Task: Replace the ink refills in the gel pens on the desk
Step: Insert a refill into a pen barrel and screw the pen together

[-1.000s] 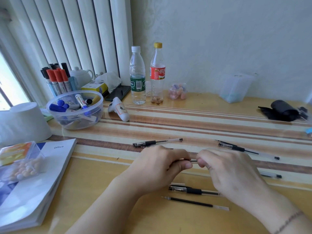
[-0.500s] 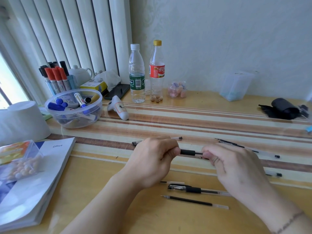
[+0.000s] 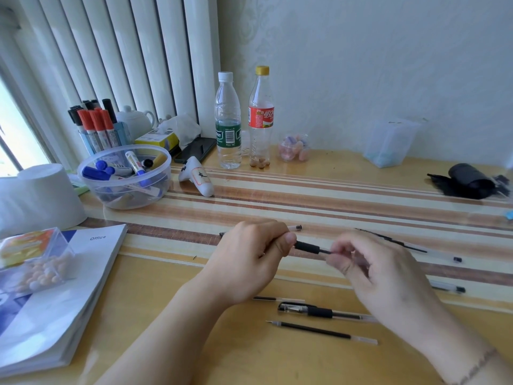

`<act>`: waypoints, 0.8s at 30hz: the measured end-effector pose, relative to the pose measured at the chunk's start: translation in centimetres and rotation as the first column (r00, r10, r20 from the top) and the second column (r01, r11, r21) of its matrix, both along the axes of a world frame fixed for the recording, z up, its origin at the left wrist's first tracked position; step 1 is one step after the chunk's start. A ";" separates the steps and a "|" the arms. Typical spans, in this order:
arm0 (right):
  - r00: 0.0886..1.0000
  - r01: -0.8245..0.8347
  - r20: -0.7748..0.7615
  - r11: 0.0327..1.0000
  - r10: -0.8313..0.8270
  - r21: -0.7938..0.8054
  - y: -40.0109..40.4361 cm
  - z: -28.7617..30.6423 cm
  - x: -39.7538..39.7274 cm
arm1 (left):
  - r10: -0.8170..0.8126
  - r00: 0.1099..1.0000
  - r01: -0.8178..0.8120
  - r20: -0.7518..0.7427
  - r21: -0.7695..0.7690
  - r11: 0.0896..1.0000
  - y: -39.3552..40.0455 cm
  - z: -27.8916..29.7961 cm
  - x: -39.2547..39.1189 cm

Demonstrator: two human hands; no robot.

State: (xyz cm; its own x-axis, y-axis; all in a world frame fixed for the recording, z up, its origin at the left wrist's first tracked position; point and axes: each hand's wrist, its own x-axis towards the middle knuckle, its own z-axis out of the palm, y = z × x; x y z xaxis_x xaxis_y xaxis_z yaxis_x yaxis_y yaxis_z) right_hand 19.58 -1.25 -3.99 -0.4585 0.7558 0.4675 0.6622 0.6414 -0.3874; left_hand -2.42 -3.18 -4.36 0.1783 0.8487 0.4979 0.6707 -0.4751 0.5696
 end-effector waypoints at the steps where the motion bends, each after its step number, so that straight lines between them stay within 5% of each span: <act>1: 1.000 0.013 -0.011 0.999 -0.014 -0.032 0.0 0.1 0.0 | 0.002 1.000 -0.002 0.001 -0.002 1.000 0.0 0.0 0.0; 10: 0.998 -0.018 0.052 0.999 0.019 -0.033 0.1 0.3 0.2 | 0.035 0.998 -0.029 0.059 -0.097 0.995 -0.3 0.9 -0.4; 16: 0.973 0.220 0.108 0.958 -0.203 -0.184 2.4 0.7 2.8 | 0.186 0.955 -0.159 0.231 -0.132 0.978 0.1 1.8 -3.5; 21: 0.952 0.086 -0.268 0.969 -0.148 -0.231 1.6 1.4 2.1 | 0.107 0.963 -0.076 0.248 -0.131 0.988 -0.3 2.1 -2.8; 24: 0.944 -0.050 -0.327 0.957 -0.048 -0.285 0.4 1.6 0.9 | 0.027 0.976 0.006 0.216 -0.155 0.988 -0.4 1.9 -1.8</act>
State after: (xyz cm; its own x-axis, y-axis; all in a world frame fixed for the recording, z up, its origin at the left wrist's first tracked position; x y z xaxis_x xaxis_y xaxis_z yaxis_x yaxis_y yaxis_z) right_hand 20.43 -0.87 -2.34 -0.3178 0.8791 0.3552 0.4668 0.4712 -0.7484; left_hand -4.20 -3.54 -2.46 0.0712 0.9192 0.3874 0.5279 -0.3642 0.7673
